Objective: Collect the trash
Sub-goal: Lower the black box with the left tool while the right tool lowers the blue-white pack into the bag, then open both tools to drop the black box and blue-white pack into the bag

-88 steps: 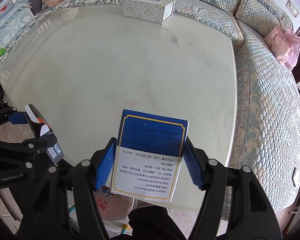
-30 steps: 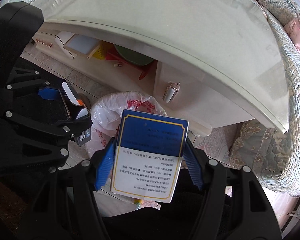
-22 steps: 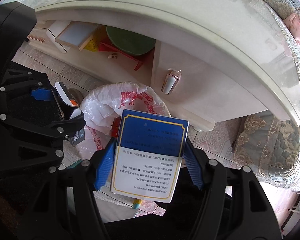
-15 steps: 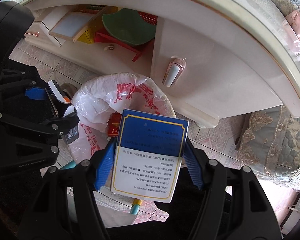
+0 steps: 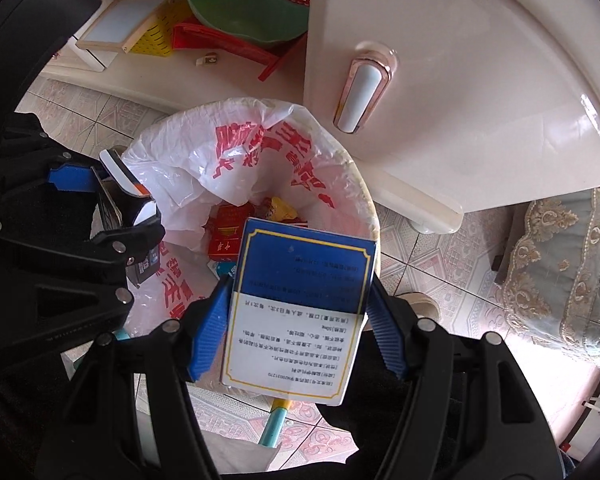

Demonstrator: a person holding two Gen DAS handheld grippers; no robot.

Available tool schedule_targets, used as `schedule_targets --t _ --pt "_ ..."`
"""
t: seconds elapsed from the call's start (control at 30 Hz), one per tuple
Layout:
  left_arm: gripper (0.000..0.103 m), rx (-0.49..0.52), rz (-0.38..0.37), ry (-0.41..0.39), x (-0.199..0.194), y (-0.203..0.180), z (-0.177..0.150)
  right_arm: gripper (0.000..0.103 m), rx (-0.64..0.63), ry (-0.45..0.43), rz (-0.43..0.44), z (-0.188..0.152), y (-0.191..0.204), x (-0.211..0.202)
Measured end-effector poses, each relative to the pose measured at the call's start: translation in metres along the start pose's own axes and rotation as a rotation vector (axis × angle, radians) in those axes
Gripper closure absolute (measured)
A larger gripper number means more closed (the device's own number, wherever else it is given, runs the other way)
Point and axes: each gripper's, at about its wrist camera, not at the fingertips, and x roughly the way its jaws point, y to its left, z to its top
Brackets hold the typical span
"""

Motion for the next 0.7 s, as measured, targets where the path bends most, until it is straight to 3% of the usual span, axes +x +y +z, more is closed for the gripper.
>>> schedule_targets --t 0.23,0.47,0.63,0.7 --pt "0.051 -0.037 -0.106 0.013 0.011 0.009 0.01 0.039 0.011 0.028 0.008 -0.001 0.0 0.01" --pt "0.051 -0.06 -0.092 0.031 0.022 0.011 0.011 0.039 0.026 0.038 0.034 0.001 -0.002 0.014" --pt "0.05 -0.045 -0.041 0.017 0.021 0.008 0.011 0.039 0.017 0.046 0.038 0.002 0.0 0.018" --pt "0.043 -0.049 -0.036 0.028 0.023 0.01 0.011 0.038 0.013 0.048 0.04 0.002 0.001 0.02"
